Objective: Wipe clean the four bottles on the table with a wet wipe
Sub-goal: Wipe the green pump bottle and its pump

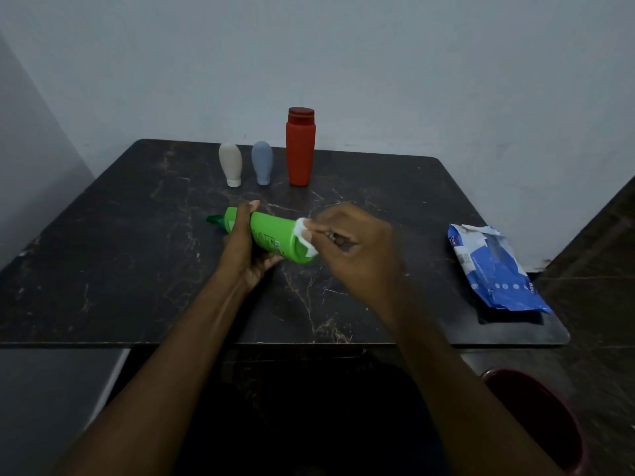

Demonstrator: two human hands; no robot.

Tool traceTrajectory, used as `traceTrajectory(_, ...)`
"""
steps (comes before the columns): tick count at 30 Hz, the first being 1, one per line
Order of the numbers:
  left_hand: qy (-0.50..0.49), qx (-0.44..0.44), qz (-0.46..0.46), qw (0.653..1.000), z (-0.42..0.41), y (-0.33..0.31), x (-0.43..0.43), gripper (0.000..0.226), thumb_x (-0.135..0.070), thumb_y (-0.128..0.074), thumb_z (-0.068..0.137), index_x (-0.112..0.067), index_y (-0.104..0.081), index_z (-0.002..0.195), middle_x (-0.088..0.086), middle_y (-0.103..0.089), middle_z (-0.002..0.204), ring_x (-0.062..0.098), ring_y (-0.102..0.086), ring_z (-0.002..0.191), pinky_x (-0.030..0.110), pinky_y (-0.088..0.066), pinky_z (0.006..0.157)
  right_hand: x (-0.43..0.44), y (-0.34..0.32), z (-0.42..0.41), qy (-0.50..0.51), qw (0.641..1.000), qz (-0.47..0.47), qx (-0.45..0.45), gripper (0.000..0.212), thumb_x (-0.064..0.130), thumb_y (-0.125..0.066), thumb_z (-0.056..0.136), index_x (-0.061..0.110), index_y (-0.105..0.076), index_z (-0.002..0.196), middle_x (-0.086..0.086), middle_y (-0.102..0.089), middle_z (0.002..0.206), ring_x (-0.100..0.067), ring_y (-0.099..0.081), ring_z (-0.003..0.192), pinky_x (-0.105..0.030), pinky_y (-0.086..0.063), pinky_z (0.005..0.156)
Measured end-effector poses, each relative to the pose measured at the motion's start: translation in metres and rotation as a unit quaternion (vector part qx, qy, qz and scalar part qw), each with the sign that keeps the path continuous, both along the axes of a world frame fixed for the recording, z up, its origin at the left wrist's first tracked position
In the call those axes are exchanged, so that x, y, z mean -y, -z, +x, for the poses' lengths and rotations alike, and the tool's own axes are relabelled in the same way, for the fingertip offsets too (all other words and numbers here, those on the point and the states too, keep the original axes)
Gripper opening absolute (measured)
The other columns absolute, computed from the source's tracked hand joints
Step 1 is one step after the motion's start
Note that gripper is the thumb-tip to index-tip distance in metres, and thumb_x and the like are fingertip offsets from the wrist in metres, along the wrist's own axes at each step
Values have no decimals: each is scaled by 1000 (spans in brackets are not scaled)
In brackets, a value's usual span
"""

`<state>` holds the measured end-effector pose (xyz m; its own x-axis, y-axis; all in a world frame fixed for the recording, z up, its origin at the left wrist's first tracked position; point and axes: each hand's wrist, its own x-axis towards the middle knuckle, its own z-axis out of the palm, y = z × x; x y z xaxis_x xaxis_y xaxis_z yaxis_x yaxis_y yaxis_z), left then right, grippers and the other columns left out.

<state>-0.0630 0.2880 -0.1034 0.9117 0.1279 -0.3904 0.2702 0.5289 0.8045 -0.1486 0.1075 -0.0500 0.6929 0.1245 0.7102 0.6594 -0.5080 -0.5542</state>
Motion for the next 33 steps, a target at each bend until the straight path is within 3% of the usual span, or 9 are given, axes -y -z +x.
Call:
traceTrajectory(4, 3, 8, -6, 1000, -1, -2, 1, 33, -48, -70, 87, -25, -63, 110, 8, -70, 102, 21, -71, 82, 38, -62, 66, -10, 20, -10, -34, 998, -53, 7, 11, 9, -74, 88, 9, -77, 99, -2, -67, 94, -10, -63, 76, -21, -51, 67)
traceTrajectory(8, -7, -5, 3, 1000, 0, -2, 1, 67, -50, -75, 81, -19, -56, 137, 6, -69, 101, 20, -71, 81, 39, -62, 65, 18, 28, -9, -13, 984, -177, -22, 9, 19, -67, 92, 14, -74, 95, 4, -63, 93, -11, -59, 70, -34, -53, 61)
traceTrajectory(11, -4, -3, 8, 1000, -2, -2, 1, 64, -51, -74, 83, -19, -57, 136, 7, -71, 107, 22, -73, 87, 41, -64, 70, 24, 14, -1, 9, 994, -112, 11, 9, 13, -71, 89, 7, -75, 94, -2, -67, 91, -15, -62, 73, -35, -53, 63)
traceTrajectory(16, -10, 10, -3, 1000, -5, -4, 4, 27, -49, -66, 91, -29, -61, 108, 7, -70, 111, 25, -70, 97, 47, -61, 85, 3, 6, 11, -4, 996, -75, 40, 16, 8, -71, 90, 7, -76, 105, -4, -68, 96, -13, -63, 81, -30, -53, 69)
traceTrajectory(19, -19, 18, 5, 1000, -6, -5, 5, 21, -48, -61, 95, -31, -59, 107, 3, -68, 104, 21, -69, 91, 42, -60, 73, 5, 24, 11, 38, 998, -37, 24, 15, 5, -70, 90, 8, -76, 103, -3, -67, 93, -12, -62, 79, -28, -52, 69)
traceTrajectory(23, -20, 21, 14, 999, -4, -3, 6, 20, -49, -60, 95, -33, -59, 107, 3, -67, 102, 19, -69, 89, 40, -60, 70, 3, 46, -5, 69, 994, 56, -61, 7, 15, -73, 89, 13, -75, 95, 2, -70, 90, -8, -66, 79, -28, -55, 70)
traceTrajectory(26, -19, 21, 9, 1000, -3, -2, 4, 29, -50, -64, 93, -31, -58, 114, 4, -67, 100, 19, -69, 86, 42, -61, 74, -12, 55, -17, 26, 962, 190, -195, 7, 19, -72, 90, 12, -73, 90, 0, -74, 83, -16, -73, 74, -42, -61, 64)
traceTrajectory(28, -13, 17, -1, 1000, -3, -1, 3, 29, -48, -67, 90, -29, -60, 110, 4, -67, 96, 19, -69, 82, 44, -63, 77, -17, 53, -25, -11, 942, 230, -245, 6, 14, -72, 90, 8, -72, 88, -6, -75, 79, -22, -73, 68, -43, -62, 60)
traceTrajectory(33, -8, 15, 4, 1000, -4, -1, 3, 33, -48, -68, 88, -25, -60, 111, 7, -70, 102, 21, -71, 85, 37, -62, 59, -8, 26, -24, -45, 925, 295, -234, 2, 8, -73, 88, 6, -74, 90, -3, -77, 80, -20, -74, 68, -30, -57, 54)
